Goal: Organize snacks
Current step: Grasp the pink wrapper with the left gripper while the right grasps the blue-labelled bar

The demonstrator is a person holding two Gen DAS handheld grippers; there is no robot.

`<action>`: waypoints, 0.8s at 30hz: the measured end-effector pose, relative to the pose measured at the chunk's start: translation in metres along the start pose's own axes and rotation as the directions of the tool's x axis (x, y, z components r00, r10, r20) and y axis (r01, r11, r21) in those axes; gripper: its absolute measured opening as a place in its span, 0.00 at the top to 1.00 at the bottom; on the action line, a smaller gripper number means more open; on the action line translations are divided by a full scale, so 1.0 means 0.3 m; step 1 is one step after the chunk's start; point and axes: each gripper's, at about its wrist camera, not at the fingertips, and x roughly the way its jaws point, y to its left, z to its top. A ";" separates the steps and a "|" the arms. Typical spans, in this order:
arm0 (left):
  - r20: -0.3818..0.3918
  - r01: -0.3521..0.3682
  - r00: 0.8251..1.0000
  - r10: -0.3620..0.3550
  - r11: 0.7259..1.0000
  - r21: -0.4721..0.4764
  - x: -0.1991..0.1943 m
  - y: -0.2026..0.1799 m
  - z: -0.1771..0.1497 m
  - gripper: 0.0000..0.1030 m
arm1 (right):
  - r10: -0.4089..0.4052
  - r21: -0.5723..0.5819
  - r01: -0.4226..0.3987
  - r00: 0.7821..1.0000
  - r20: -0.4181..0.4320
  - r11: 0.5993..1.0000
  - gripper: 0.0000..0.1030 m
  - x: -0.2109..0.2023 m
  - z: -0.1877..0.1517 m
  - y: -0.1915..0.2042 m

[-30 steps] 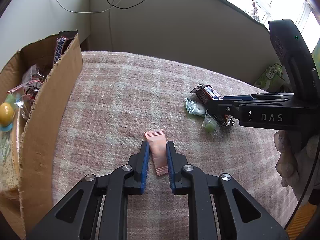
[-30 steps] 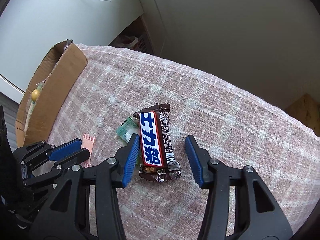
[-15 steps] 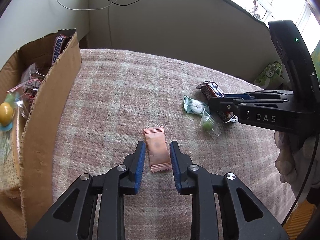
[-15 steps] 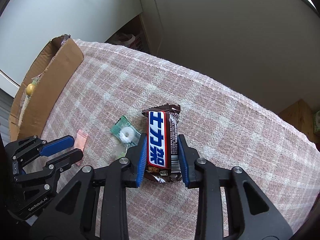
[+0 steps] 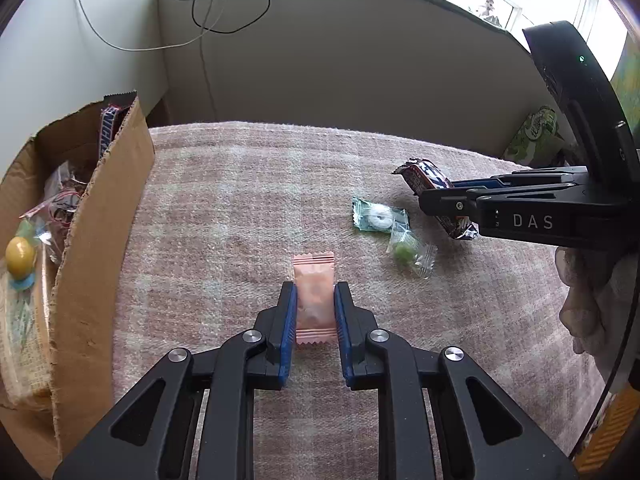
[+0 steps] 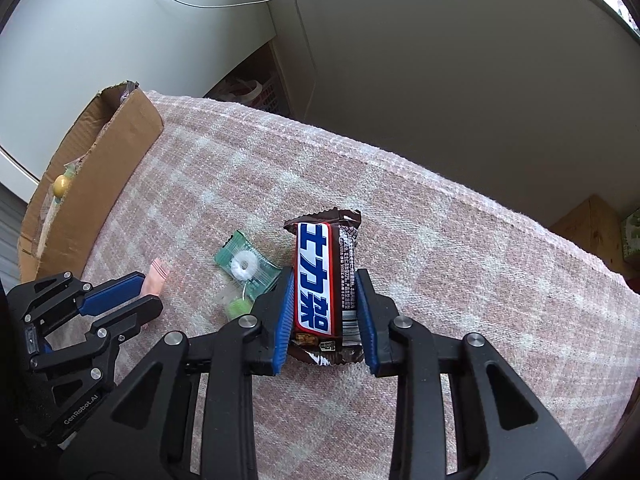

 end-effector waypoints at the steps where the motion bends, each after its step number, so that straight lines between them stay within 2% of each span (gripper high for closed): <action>1: 0.004 0.005 1.000 -0.005 1.000 -0.001 -0.012 0.020 0.005 0.83 | -0.001 0.002 0.001 1.000 0.003 1.000 0.71 -0.007 -0.002 -0.002; 12: 0.048 0.033 0.998 -0.033 0.999 -0.014 -0.156 0.086 0.041 0.83 | 0.018 0.021 -0.019 0.999 0.045 1.000 0.71 -0.126 0.013 0.031; 16: 0.071 0.030 0.997 -0.028 0.999 -0.016 -0.202 0.109 0.072 0.83 | 0.033 0.010 -0.033 0.998 0.062 0.999 0.71 -0.166 0.040 0.091; 24: 0.104 0.014 0.995 -0.009 0.999 -0.051 -0.292 0.240 0.077 0.83 | 0.067 -0.028 -0.064 0.994 0.088 0.998 0.71 -0.213 0.117 0.263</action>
